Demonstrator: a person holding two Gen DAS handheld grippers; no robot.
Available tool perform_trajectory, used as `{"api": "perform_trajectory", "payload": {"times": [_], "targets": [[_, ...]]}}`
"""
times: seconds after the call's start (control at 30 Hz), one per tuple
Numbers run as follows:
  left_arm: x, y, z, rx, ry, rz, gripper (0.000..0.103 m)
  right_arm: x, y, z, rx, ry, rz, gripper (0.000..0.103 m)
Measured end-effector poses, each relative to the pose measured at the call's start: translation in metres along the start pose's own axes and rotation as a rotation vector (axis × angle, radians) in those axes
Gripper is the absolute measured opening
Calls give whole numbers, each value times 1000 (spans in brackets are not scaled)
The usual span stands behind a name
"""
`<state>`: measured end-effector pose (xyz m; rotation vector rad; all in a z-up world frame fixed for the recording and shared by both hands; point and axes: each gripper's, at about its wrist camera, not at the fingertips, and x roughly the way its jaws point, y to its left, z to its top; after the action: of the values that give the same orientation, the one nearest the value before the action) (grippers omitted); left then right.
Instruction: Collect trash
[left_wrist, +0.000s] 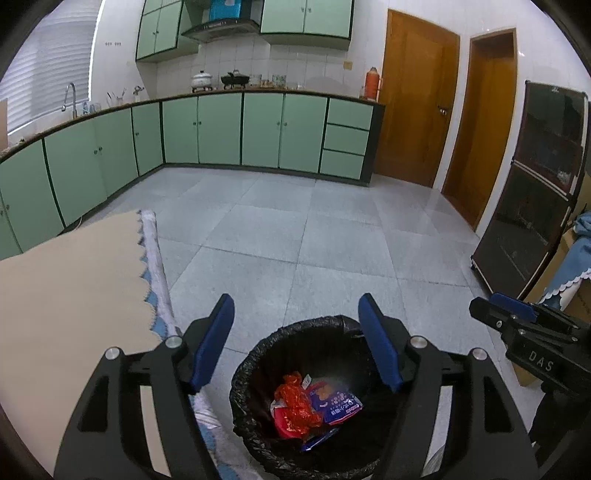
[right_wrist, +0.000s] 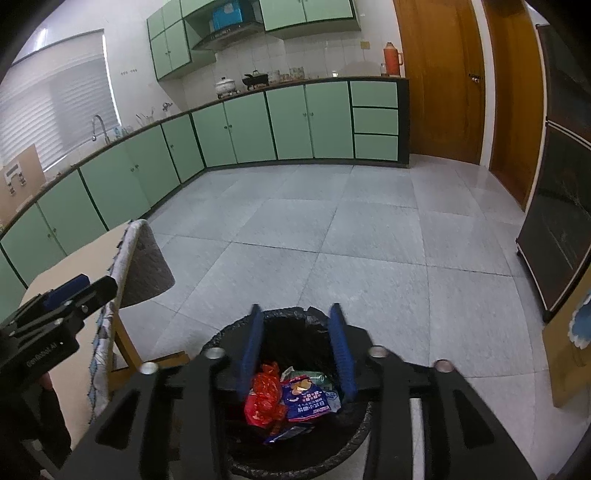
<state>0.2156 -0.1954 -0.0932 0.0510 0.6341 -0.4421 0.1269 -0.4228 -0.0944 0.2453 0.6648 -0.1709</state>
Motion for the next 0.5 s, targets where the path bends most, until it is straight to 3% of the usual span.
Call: {"api": "perform_trajectory", "payload": {"times": [0.07,0.13,0.17,0.5], "targets": [[-14,2,2,-1,-21,-9,77,-9,4,2,-5,-5,4,62],[-25,3,3,-4,-41,-12,82,-21,10,4,-9,-15,11,89],[-35,5,4,-4,-58,-16,85,-26,13,5,-13,-23,16,93],[-111,14,4,12,-144,44,90,-80,49,4,-59,-54,85,97]]}}
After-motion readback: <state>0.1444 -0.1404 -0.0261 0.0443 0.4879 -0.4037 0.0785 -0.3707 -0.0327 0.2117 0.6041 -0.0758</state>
